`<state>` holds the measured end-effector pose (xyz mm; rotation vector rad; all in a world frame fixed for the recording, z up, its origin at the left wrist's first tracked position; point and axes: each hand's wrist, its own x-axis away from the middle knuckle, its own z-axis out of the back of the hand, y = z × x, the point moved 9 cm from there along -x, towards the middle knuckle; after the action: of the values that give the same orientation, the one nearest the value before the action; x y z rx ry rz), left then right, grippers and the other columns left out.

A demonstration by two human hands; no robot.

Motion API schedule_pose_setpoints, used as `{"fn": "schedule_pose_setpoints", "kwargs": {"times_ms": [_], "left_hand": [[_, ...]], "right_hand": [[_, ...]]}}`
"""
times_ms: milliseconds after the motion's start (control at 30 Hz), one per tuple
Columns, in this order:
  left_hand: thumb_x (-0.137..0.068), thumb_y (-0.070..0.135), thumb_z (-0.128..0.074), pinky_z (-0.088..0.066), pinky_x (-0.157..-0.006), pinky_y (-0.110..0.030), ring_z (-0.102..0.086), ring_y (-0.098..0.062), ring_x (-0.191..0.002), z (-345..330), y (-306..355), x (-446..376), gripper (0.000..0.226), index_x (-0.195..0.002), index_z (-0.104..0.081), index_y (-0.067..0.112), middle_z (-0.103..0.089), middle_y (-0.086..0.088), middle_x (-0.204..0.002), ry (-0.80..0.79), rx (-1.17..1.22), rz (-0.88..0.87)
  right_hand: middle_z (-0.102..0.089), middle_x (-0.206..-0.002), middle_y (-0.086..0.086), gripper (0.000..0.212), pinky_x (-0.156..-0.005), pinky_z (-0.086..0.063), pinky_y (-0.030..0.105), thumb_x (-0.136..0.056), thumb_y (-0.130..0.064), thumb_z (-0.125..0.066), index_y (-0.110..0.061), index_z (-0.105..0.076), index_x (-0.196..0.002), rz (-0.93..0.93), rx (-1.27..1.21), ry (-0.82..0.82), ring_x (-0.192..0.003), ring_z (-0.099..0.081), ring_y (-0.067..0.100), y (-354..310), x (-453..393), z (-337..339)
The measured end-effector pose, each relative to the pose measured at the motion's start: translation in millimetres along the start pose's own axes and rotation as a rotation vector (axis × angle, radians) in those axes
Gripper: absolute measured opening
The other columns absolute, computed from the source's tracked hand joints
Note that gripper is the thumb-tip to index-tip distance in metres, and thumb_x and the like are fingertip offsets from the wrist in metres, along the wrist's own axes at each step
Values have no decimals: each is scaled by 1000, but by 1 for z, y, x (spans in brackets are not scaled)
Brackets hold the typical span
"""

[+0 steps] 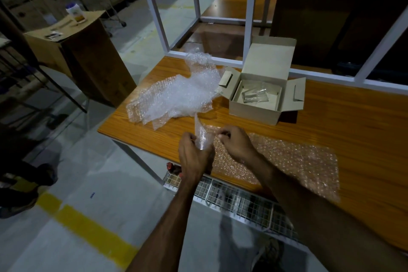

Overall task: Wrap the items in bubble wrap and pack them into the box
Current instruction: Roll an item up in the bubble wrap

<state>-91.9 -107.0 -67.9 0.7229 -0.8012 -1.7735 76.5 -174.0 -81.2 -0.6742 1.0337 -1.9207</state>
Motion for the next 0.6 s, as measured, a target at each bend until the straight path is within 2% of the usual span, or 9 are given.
{"fn": "schedule_pose_setpoints", "kwargs": {"times_ms": [100, 167, 267, 367, 433, 533, 600], "left_hand": [[-84, 44, -83, -33, -63, -24, -43, -13, -81, -4, 11, 8, 45, -102, -49, 19, -49, 4, -96, 62, -60, -52], [-88, 50, -78, -36, -64, -24, -44, -14, -84, -8, 14, 11, 46, -104, -49, 19, -48, 2, -100, 79, -104, -88], [-87, 43, -82, -45, -72, -31, -46, -17, -95, -16, 17, 17, 47, -112, -53, 14, -50, -2, -108, 85, -224, -156], [-86, 41, -83, -49, -80, -34, -45, -18, -102, -24, 20, 26, 50, -118, -56, 13, -53, -6, -116, 78, -336, -190], [-89, 40, -81, -51, -80, -35, -47, -22, -104, -27, 22, 31, 46, -118, -58, 13, -55, -10, -118, 77, -405, -245], [-94, 36, -76, -50, -76, -36, -50, -25, -99, -38, 34, 45, 37, -120, -64, 13, -60, -14, -118, 33, -569, -487], [-98, 33, -70, -47, -76, -39, -50, -27, -99, -44, 39, 52, 32, -122, -64, 13, -61, -15, -123, -19, -581, -602]], "right_hand": [[-62, -112, -11, 16, -86, -47, 28, -104, -22, -57, -25, -72, -108, 135, 253, -39, -101, -55, 4, 2, 23, 6], [-60, -115, -13, 17, -91, -43, 29, -104, -24, -56, -27, -73, -107, 193, 375, -45, -106, -52, 4, 8, 34, 13], [-65, -126, -13, 21, -104, -43, 34, -103, -24, -59, -31, -75, -115, 255, 536, 3, -117, -53, 7, 17, 44, 27], [-62, -141, -10, 29, -115, -40, 40, -103, -23, -58, -32, -70, -128, 250, 584, -11, -130, -51, 10, 23, 52, 31], [-57, -148, -10, 32, -119, -35, 42, -103, -22, -59, -31, -67, -133, 252, 583, -44, -136, -48, 12, 24, 55, 29], [-54, -151, -11, 35, -123, -32, 43, -103, -19, -59, -31, -66, -135, 248, 566, -68, -139, -45, 11, 27, 58, 30], [-54, -152, -11, 36, -124, -31, 43, -103, -19, -59, -30, -65, -137, 241, 549, -81, -141, -44, 11, 29, 59, 31]]}}
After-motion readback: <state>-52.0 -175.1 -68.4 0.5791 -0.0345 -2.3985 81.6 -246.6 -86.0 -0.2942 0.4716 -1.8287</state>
